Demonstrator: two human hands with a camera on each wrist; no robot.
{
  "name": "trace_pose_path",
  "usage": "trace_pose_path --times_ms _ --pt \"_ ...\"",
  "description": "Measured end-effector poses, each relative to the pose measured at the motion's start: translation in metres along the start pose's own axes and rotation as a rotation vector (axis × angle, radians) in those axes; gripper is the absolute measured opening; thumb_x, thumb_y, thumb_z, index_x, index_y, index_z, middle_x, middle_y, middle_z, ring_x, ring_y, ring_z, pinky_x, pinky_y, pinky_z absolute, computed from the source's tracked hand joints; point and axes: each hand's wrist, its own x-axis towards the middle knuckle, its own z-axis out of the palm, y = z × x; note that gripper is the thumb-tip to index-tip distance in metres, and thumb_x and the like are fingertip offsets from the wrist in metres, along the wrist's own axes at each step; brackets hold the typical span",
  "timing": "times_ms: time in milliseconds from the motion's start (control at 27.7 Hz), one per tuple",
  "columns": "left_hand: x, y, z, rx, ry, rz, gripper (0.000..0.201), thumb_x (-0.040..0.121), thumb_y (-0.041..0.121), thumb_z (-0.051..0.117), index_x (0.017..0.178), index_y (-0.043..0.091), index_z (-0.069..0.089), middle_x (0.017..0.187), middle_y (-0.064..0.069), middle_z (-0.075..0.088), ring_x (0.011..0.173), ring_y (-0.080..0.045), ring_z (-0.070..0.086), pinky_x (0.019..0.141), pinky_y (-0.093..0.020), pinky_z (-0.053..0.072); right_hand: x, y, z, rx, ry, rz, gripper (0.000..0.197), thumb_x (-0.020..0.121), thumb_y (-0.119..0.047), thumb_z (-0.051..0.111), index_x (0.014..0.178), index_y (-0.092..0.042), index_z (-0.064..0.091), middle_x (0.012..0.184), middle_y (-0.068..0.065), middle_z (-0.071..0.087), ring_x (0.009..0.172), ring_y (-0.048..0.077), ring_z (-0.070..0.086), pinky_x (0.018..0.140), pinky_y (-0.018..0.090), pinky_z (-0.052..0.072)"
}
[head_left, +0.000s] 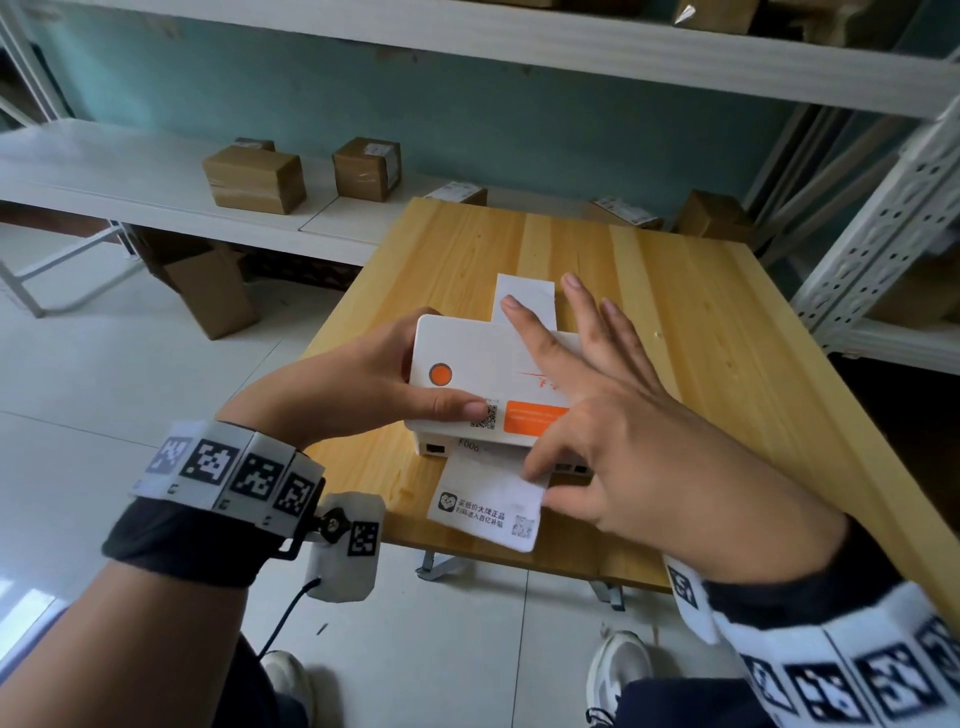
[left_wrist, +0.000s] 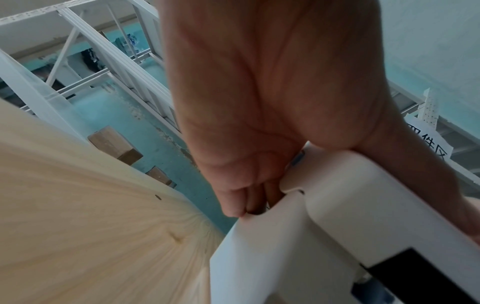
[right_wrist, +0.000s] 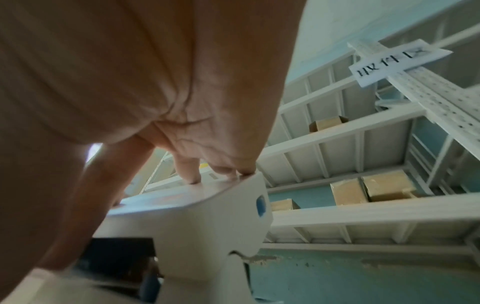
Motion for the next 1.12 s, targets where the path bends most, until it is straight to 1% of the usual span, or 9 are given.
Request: trace_pose_path --times_ms 181,325,470,614,723,867,940,1048,1120 --pt "0.001 -0.002 -0.002 0.029 -0.009 -0.01 0.061 0.065 0.034 0.083 0.116 0.017 0.054 0.109 0.0 0.077 0.1 -0.014 0.075 0.078 -0.029 0.062 -0.005 0.005 0.0 0.183 0.121 0.001 0.008 0.081 -0.03 0.075 0.078 -0.036 0.077 0.165 -0.012 0.004 0.149 0.015 -0.022 0.122 0.048 0.003" --pt "0.001 -0.003 -0.002 0.038 -0.001 -0.01 0.06 0.065 0.035 0.083 0.115 0.018 0.054 0.108 0.0 0.077 0.1 -0.014 0.075 0.077 -0.03 0.063 -0.006 0.009 0.003 0.254 0.189 -0.028 0.008 0.08 -0.027 0.075 0.08 -0.035 0.078 0.163 -0.009 0.019 0.152 0.013 -0.002 0.123 0.043 0.009" --pt "0.0 -0.004 -0.003 0.036 -0.022 -0.017 0.064 0.063 0.037 0.083 0.116 0.017 0.053 0.11 -0.001 0.077 0.102 -0.017 0.075 0.081 -0.035 0.063 -0.006 0.012 0.005 0.355 0.268 -0.036 0.008 0.077 -0.027 0.073 0.077 -0.032 0.079 0.158 -0.011 0.031 0.149 0.009 0.014 0.119 0.041 0.022" --pt "0.001 -0.005 -0.003 0.061 -0.013 -0.009 0.063 0.065 0.037 0.082 0.118 0.019 0.053 0.11 0.002 0.076 0.102 -0.014 0.073 0.077 -0.028 0.062 -0.008 0.016 0.005 0.497 0.37 -0.038 0.006 0.071 -0.03 0.071 0.074 -0.026 0.074 0.148 -0.011 0.048 0.144 0.007 0.029 0.111 0.044 0.035" --pt "0.001 -0.007 -0.005 0.157 0.015 0.043 0.057 0.072 0.042 0.085 0.115 0.019 0.055 0.108 -0.001 0.069 0.097 -0.015 0.069 0.072 -0.027 0.059 -0.009 0.022 0.005 0.628 0.498 -0.003 0.01 0.076 -0.025 0.07 0.075 -0.016 0.066 0.133 -0.012 0.06 0.134 0.006 0.043 0.107 0.04 0.042" --pt "0.001 -0.011 -0.007 0.173 0.019 0.039 0.065 0.067 0.05 0.08 0.118 0.018 0.056 0.109 -0.009 0.066 0.099 -0.029 0.067 0.077 -0.045 0.062 -0.006 0.032 0.005 0.738 0.672 0.08 0.012 0.086 -0.024 0.066 0.085 -0.011 0.066 0.11 -0.005 0.066 0.108 0.014 0.059 0.085 0.042 0.054" --pt "0.0 -0.009 -0.007 0.166 0.016 0.034 0.066 0.065 0.053 0.081 0.117 0.02 0.056 0.107 -0.004 0.067 0.099 -0.024 0.069 0.073 -0.036 0.061 -0.005 0.038 0.007 0.737 0.738 0.127 0.011 0.088 -0.023 0.066 0.085 -0.012 0.065 0.096 0.0 0.066 0.088 0.016 0.06 0.073 0.045 0.052" --pt "0.001 -0.006 -0.006 0.113 0.01 -0.003 0.07 0.061 0.05 0.084 0.117 0.021 0.054 0.109 0.002 0.073 0.102 -0.017 0.073 0.076 -0.031 0.062 -0.003 0.045 0.009 0.84 0.774 0.234 0.016 0.089 -0.031 0.066 0.089 -0.015 0.069 0.091 0.007 0.071 0.086 0.029 0.067 0.068 0.055 0.055" --pt "0.001 -0.005 -0.006 0.089 0.0 -0.022 0.072 0.058 0.047 0.083 0.118 0.021 0.054 0.111 0.002 0.075 0.103 -0.017 0.074 0.08 -0.035 0.063 -0.002 0.045 0.01 0.88 0.76 0.291 0.015 0.091 -0.029 0.066 0.093 -0.015 0.071 0.093 0.006 0.073 0.086 0.026 0.071 0.068 0.054 0.058"
